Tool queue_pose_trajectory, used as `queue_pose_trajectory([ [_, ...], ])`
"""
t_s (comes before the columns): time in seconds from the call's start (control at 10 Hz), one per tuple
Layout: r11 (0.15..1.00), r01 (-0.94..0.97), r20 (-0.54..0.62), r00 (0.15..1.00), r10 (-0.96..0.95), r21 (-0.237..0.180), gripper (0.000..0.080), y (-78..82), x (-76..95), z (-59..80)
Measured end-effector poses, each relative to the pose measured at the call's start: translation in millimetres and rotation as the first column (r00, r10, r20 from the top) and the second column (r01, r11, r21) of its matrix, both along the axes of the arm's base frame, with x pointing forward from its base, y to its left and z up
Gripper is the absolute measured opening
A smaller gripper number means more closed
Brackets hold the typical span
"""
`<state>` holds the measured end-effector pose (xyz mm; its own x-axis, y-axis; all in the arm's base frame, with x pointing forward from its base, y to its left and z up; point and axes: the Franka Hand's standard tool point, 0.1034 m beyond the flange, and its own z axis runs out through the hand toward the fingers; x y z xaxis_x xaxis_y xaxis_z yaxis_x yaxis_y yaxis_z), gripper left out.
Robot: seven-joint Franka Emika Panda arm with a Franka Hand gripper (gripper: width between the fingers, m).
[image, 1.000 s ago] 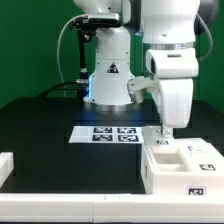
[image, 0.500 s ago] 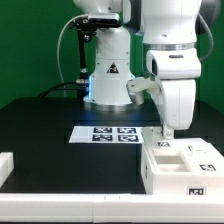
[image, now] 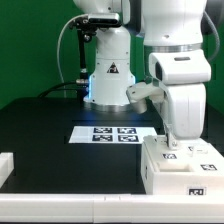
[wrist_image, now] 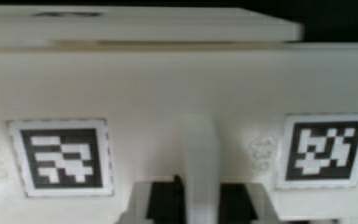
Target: Assemble cabinet
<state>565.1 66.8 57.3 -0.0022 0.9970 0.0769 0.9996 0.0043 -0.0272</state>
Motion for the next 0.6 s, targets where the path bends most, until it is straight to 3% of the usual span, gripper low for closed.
queue_pose_trajectory([
  [0.1, 1.000, 0.004, 0.008, 1.000, -0.004, 0.003, 0.0064, -1.6, 14.9, 0.6],
  [0.6, 1.000, 0.008, 0.011, 1.000, -0.008, 0.003, 0.0064, -1.7, 12.6, 0.2],
])
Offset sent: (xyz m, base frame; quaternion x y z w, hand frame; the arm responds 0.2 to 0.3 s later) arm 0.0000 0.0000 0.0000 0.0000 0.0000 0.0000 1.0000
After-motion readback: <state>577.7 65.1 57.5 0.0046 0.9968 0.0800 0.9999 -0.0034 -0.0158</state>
